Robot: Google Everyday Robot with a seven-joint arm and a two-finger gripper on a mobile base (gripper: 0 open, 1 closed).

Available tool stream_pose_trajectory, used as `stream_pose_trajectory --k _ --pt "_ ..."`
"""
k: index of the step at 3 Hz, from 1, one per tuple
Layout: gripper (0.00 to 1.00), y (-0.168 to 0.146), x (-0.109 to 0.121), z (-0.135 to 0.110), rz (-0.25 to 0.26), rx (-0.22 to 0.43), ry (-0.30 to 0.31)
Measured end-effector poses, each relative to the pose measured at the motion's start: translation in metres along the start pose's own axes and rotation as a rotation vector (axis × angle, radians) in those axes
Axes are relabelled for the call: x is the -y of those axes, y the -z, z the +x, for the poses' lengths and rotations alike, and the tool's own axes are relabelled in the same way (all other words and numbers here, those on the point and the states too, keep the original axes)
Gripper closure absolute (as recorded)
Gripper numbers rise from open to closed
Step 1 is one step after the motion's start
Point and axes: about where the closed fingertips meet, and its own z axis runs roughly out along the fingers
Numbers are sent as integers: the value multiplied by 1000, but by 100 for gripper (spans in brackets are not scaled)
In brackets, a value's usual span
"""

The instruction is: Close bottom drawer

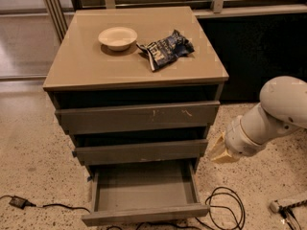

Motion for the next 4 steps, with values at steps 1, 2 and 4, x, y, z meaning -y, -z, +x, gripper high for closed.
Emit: stream_pose_trajectory --k 1,2,4 --pt "100 -51 -10 22 -2 38 -14" --pt "100 -86 -20 41 -8 47 -26" --pt "100 -197 -15 89 -162 -7 -74"
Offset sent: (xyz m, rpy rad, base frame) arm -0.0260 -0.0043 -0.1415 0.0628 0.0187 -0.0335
